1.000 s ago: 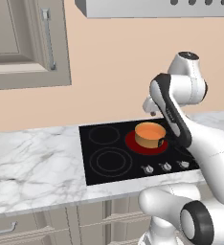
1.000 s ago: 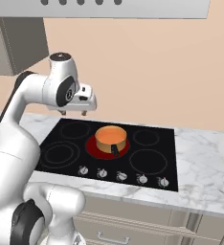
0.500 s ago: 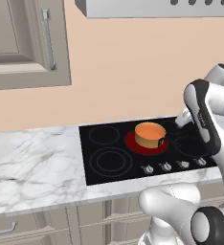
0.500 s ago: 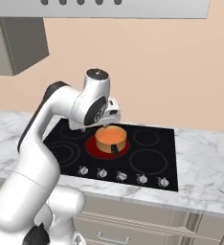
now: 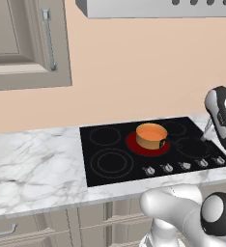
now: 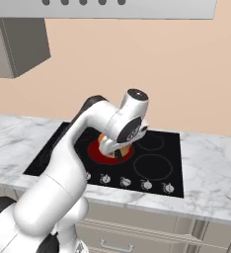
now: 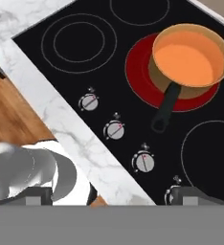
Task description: Wait until the marinara sauce is simmered to a deep red color and then turn off the stove.
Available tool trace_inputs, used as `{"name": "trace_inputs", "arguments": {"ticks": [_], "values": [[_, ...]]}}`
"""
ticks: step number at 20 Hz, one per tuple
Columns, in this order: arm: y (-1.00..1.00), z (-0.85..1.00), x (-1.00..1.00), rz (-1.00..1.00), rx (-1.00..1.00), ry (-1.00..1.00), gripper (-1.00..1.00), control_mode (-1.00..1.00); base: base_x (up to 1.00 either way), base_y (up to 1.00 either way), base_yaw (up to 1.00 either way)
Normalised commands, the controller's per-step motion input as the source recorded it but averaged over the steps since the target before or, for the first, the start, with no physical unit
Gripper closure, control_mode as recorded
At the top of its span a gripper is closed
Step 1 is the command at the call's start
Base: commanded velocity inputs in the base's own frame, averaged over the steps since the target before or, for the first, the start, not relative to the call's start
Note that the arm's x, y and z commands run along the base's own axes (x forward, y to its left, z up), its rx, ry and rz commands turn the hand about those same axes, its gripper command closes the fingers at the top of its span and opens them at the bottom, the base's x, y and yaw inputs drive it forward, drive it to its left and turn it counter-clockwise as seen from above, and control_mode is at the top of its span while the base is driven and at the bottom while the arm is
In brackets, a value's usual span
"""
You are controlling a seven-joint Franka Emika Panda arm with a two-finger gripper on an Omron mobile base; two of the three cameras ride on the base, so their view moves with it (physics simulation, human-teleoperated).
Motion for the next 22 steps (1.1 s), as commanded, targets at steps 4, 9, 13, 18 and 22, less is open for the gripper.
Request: {"name": "trace_inputs", "arguments": {"ticks": [4,9,13,18,22], "values": [[-0.16,-0.57,0.01,0.23,-0.12,0.01,-1.00,-1.00,0.00,0.00,0.00],[0.04,-0.41,0.04,0.14,-0.07,0.02,-1.00,-1.00,0.00,0.00,0.00],[0.24,-0.37,0.12,0.01,-0.11,0.02,-1.00,-1.00,0.00,0.00,0.00],[0.09,-0.33,0.20,-0.01,-0.05,0.00,-1.00,-1.00,0.00,0.00,0.00],[0.00,-0.29,0.25,0.00,-0.02,0.02,-1.00,-1.00,0.00,0.00,0.00]]}}
